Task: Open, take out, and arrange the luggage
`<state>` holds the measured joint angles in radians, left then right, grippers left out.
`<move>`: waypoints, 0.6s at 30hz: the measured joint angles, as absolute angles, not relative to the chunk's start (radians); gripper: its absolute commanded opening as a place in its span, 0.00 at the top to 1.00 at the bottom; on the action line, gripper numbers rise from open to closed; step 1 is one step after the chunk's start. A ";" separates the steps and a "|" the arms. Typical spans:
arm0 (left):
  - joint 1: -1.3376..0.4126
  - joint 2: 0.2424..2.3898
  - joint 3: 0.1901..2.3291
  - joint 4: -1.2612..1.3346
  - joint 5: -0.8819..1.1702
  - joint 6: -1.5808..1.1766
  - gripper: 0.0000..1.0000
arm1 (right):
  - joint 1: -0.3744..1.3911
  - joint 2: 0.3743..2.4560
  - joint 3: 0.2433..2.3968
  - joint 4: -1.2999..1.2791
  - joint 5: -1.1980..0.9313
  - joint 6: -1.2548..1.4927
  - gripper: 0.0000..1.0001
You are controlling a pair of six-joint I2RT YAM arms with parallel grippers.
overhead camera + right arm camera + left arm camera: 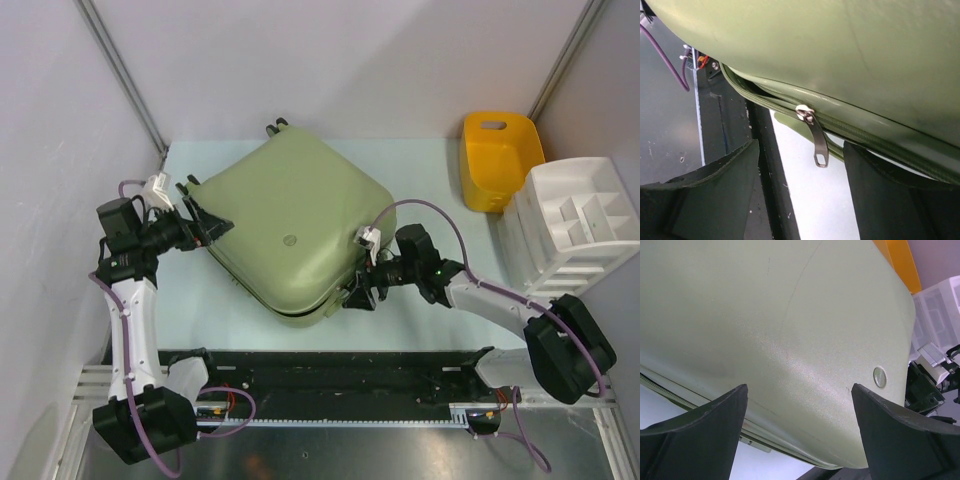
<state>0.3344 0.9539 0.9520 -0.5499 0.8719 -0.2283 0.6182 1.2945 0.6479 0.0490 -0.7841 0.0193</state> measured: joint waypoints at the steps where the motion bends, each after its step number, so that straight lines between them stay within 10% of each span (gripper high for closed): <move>1: 0.334 0.954 0.952 -0.550 0.872 -0.228 0.11 | 0.627 1.298 0.648 0.065 -0.783 0.032 0.27; 7: 0.334 0.954 0.952 -0.550 0.872 -0.228 0.12 | 0.655 1.317 0.648 0.115 -0.770 0.096 0.32; 18: 0.334 0.952 0.952 -0.550 0.878 -0.204 0.15 | 0.660 1.363 0.648 0.185 -0.733 0.146 0.95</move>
